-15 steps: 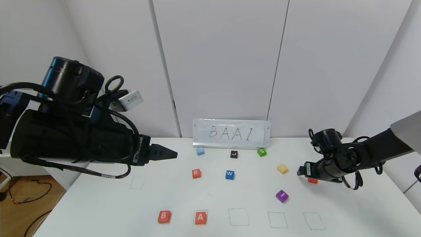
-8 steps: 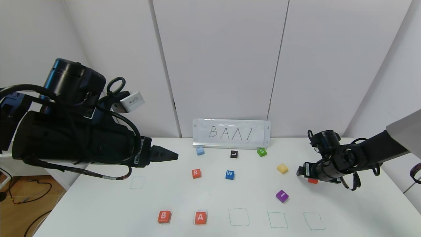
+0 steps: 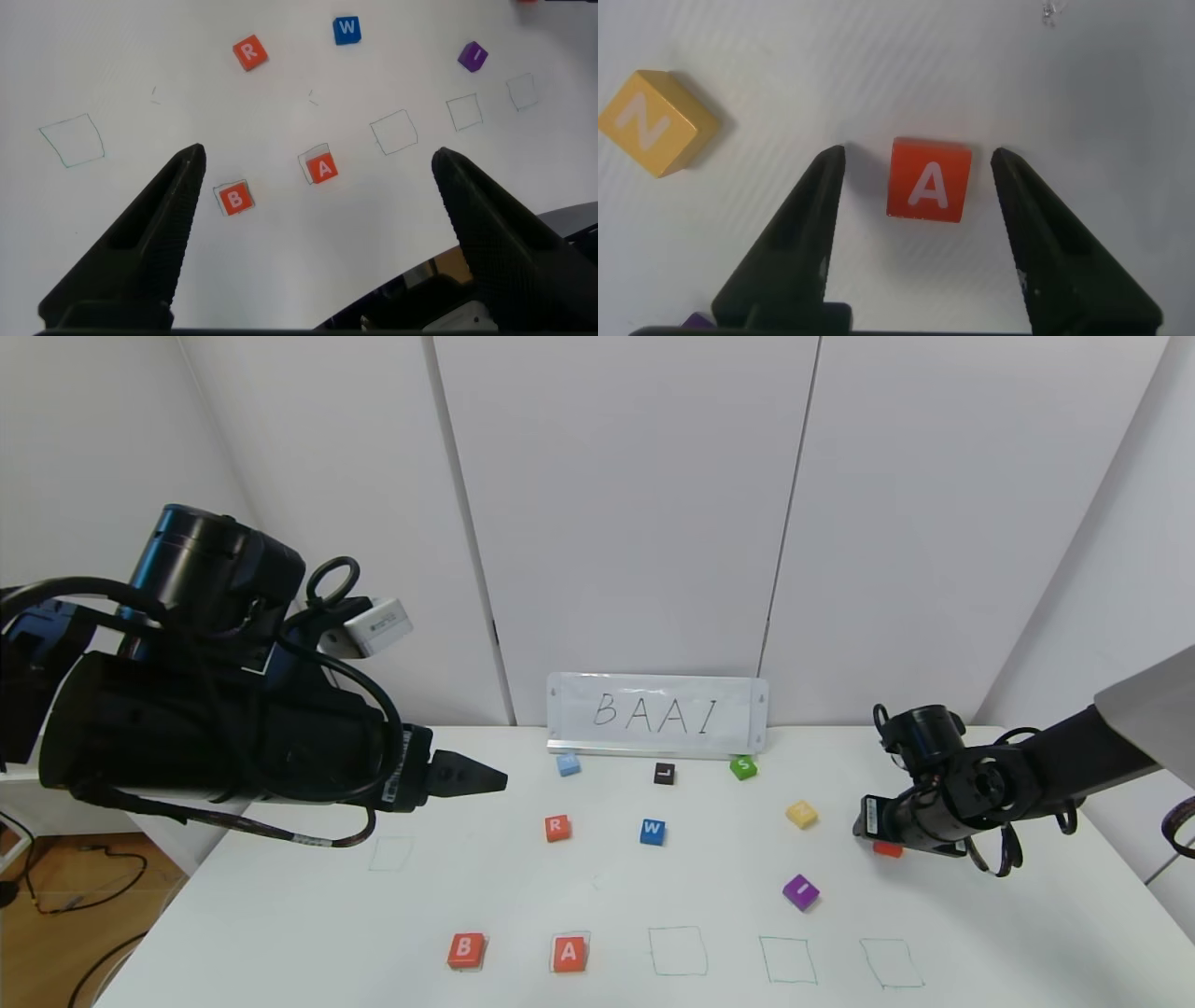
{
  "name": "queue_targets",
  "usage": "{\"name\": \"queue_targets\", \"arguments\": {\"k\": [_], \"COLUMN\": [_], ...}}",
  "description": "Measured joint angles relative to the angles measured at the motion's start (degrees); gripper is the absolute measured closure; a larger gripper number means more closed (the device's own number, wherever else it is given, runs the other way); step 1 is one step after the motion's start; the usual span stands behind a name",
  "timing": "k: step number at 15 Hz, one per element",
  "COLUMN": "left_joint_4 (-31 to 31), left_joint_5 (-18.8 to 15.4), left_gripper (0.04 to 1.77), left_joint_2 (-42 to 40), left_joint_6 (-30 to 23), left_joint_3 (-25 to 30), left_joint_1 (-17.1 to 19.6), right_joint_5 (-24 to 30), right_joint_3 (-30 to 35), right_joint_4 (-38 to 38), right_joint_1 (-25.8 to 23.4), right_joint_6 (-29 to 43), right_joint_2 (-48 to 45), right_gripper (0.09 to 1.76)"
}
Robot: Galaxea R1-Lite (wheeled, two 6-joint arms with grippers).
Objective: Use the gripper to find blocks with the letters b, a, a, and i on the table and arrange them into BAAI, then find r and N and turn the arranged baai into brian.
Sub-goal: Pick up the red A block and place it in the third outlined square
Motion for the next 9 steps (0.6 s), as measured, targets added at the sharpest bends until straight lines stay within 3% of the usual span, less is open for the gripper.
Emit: {"name": "queue_targets", "arguments": {"k": [5, 9], "left_joint_4": [0.06, 0.04], "left_joint_5": [0.02, 0.0], "left_gripper": [0.09, 0.09], "left_joint_2": [0.11, 0.11], "left_joint_6": [0.02, 0.16], "left_joint_3": [0.0, 0.28], "left_joint_1": [-0.06, -0.34], "right_joint_5": [-0.02, -0.11], "right_joint_3": [0.09, 0.17], "right_joint_4": [0.28, 0.33], "right_joint_1": [0.11, 0.15], "right_joint_6": [0.0, 0.0], "right_joint_2": [-0.18, -0.49], "right_gripper": [1.31, 1.31]}}
